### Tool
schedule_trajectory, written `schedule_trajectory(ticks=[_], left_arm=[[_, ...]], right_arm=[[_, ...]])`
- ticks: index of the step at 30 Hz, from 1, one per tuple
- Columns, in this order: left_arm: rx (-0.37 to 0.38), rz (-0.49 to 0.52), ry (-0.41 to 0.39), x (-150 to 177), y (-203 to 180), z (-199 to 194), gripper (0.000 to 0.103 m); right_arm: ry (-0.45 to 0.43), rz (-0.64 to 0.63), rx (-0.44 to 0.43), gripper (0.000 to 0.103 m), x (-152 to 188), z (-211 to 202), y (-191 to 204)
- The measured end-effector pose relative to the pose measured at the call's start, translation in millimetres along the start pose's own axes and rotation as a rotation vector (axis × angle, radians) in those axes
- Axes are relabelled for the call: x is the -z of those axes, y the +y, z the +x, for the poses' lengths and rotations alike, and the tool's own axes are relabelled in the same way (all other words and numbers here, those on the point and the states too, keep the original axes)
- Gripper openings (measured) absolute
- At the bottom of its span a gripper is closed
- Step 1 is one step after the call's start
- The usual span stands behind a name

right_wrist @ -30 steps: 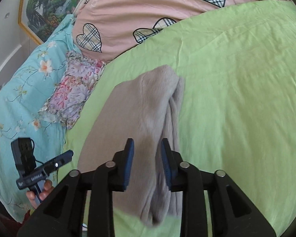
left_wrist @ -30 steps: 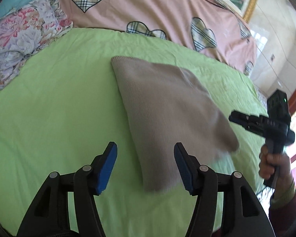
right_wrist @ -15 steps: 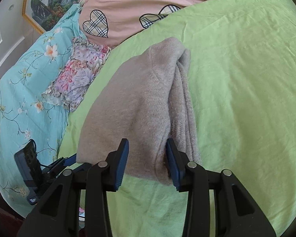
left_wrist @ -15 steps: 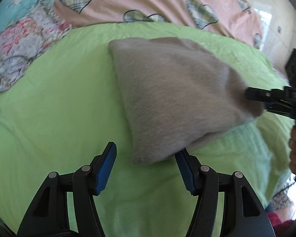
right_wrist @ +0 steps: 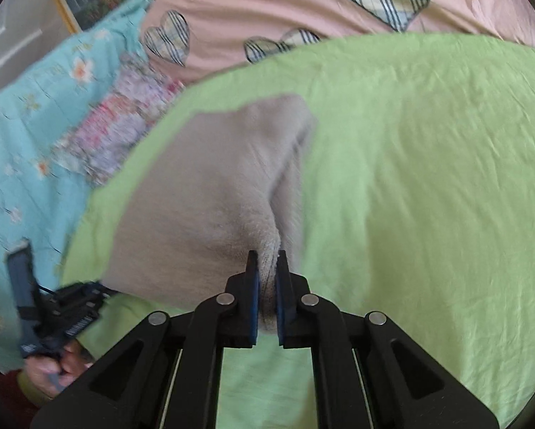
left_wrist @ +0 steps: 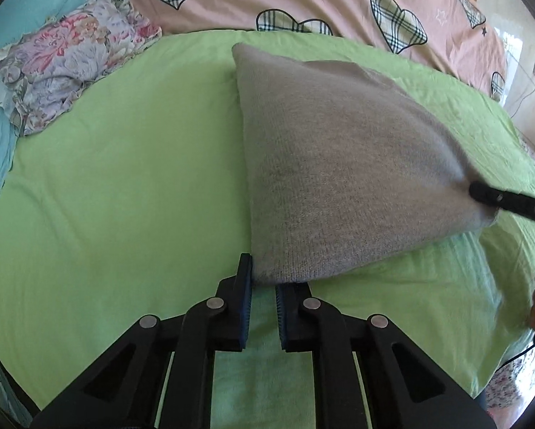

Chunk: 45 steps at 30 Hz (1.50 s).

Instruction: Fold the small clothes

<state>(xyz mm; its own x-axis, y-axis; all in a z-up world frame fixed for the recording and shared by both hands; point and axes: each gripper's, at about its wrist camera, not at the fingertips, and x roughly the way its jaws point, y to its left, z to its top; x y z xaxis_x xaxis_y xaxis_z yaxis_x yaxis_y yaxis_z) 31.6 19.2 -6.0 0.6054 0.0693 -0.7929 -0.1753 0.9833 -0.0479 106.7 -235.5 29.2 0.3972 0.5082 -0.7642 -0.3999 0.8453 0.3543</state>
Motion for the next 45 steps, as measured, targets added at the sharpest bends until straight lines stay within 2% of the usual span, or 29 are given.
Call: schedule_trajectory(ticks=[6, 11, 18, 22, 24, 28, 29, 33, 39, 41, 44, 45], left_arm=[[0.023, -0.013, 0.023, 1, 4, 9, 0.01], [0.039, -0.017, 0.019, 2, 8, 10, 0.01], [0.126, -0.031, 0.05, 0, 17, -1, 0.011], [0.235, -0.024, 0.006, 1, 26, -32, 0.011], [0.246, 0.002, -0.025, -4, 27, -44, 0.012], [0.266, 0.032, -0.083, -22, 23, -55, 0.017], [0.277, 0.037, -0.086, -30, 21, -51, 0.017], [0.288, 0.033, -0.084, -51, 13, -39, 0.018], [0.322, 0.002, -0.045, -65, 9, -24, 0.022], [0.311, 0.002, -0.045, -67, 7, -23, 0.023], [0.311, 0.01, -0.062, -74, 5, -24, 0.028], [0.317, 0.01, -0.068, -77, 4, -23, 0.031]], right_arm=[[0.026, -0.031, 0.056, 0.008, 6, 12, -5], [0.028, -0.01, 0.056, 0.008, 6, 14, -8], [0.032, 0.003, 0.07, 0.011, 6, 13, -6], [0.056, 0.068, 0.036, 0.027, 5, 9, -20], [0.062, 0.121, -0.021, 0.03, 4, 0, -25], [-0.009, 0.178, -0.126, 0.03, -14, -21, -28], [-0.024, 0.202, -0.169, 0.03, -24, -20, -31], [-0.047, 0.263, -0.241, 0.03, -58, 4, -41], [0.08, 0.319, -0.32, 0.03, -80, 67, -37], [0.069, 0.294, -0.332, 0.015, -84, 69, -32], [-0.013, 0.261, -0.305, 0.01, -93, 49, -29], [-0.036, 0.236, -0.258, 0.008, -94, 45, -29]])
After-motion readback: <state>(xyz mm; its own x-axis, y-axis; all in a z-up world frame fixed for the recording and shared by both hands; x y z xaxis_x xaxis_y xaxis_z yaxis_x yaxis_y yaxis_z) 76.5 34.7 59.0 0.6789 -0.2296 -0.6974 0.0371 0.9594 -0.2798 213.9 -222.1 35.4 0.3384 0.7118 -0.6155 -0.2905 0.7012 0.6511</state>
